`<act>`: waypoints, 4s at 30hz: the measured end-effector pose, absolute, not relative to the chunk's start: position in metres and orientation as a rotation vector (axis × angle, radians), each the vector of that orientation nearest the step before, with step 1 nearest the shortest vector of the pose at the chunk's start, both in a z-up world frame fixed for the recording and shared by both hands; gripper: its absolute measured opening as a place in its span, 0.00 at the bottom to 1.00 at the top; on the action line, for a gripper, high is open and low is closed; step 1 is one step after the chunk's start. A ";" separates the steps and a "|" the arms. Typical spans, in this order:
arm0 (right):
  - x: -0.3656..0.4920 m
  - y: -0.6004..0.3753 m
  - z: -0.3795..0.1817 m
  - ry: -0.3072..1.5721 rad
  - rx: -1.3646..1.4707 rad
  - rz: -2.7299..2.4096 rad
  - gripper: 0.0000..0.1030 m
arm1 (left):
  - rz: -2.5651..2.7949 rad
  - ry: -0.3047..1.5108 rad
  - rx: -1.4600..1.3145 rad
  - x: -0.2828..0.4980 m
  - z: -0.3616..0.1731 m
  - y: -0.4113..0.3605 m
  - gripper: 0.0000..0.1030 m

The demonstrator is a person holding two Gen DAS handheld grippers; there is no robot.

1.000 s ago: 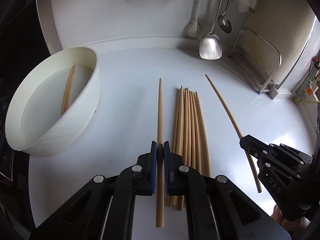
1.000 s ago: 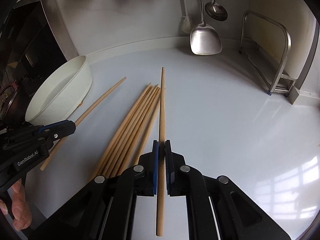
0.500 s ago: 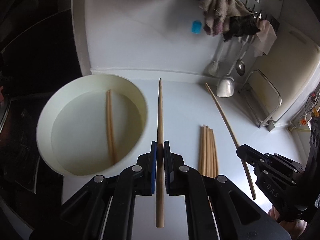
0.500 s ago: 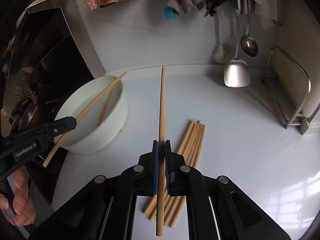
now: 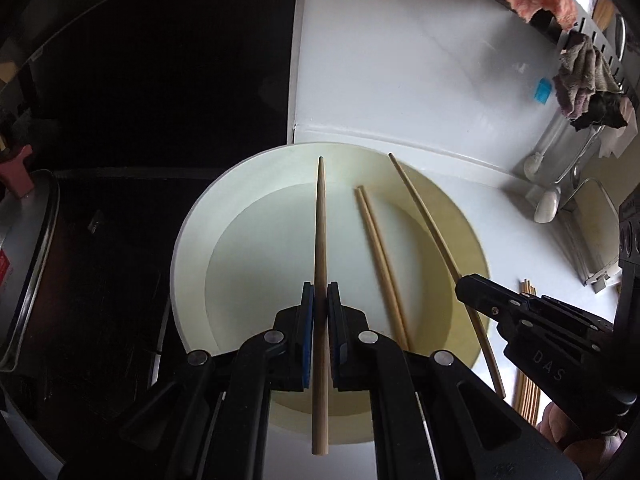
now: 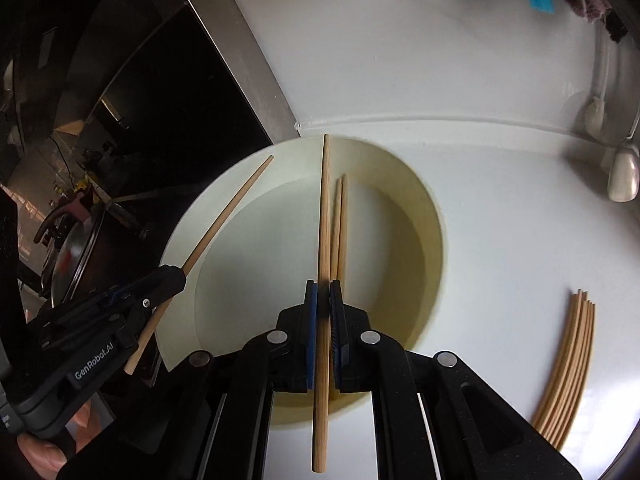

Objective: Organize utensils
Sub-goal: 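Carry both held chopsticks over the white basin, then open both tools to release the chopsticks into the basin, then move both open tools back to the chopstick bundle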

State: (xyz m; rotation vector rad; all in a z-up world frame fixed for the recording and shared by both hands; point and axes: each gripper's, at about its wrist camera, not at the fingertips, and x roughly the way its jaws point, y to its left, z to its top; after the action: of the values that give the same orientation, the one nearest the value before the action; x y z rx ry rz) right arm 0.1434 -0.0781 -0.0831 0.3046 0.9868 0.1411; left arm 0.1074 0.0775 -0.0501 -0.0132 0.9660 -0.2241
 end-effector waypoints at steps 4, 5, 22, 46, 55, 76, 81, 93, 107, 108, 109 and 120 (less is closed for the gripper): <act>0.166 -0.069 -0.104 1.060 0.302 0.121 0.06 | -0.234 0.998 -0.016 0.124 -0.067 0.084 0.07; 0.171 -0.067 -0.109 1.079 0.303 0.119 0.06 | -0.238 1.007 -0.019 0.127 -0.071 0.085 0.07; 0.200 -0.062 -0.143 1.207 0.310 0.069 0.06 | -0.264 1.138 -0.027 0.163 -0.117 0.090 0.08; 0.130 -0.076 -0.091 1.025 0.353 0.038 0.42 | -0.204 1.015 0.011 0.131 -0.069 0.115 0.77; 0.061 -0.106 -0.075 1.006 0.379 -0.026 0.52 | -0.286 0.964 0.029 0.080 -0.048 0.088 0.83; -0.091 -0.265 -0.077 0.968 0.437 -0.156 0.58 | -0.337 0.940 0.084 -0.008 -0.027 -0.051 0.85; -0.099 -0.293 -0.100 0.990 0.468 -0.112 0.59 | -0.282 0.944 0.100 -0.028 -0.033 -0.071 0.86; -0.093 -0.296 -0.141 0.947 0.415 -0.146 0.58 | -0.316 0.928 0.145 -0.022 -0.075 -0.107 0.90; -0.063 -0.276 -0.172 0.944 0.321 -0.233 0.58 | -0.351 0.916 0.156 -0.017 -0.111 -0.116 0.90; -0.062 -0.276 -0.172 0.945 0.317 -0.238 0.58 | -0.350 0.917 0.154 -0.017 -0.111 -0.115 0.90; -0.060 -0.275 -0.173 0.947 0.312 -0.243 0.58 | -0.346 0.919 0.150 -0.017 -0.112 -0.114 0.90; -0.051 -0.266 -0.181 0.954 0.233 -0.301 0.58 | -0.342 0.945 0.125 -0.016 -0.120 -0.107 0.90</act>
State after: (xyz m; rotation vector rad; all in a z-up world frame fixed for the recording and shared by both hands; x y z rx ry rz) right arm -0.0508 -0.2656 -0.1806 0.2330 0.9542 -0.3013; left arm -0.0162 -0.1069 -0.1204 0.1247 0.9446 -0.3418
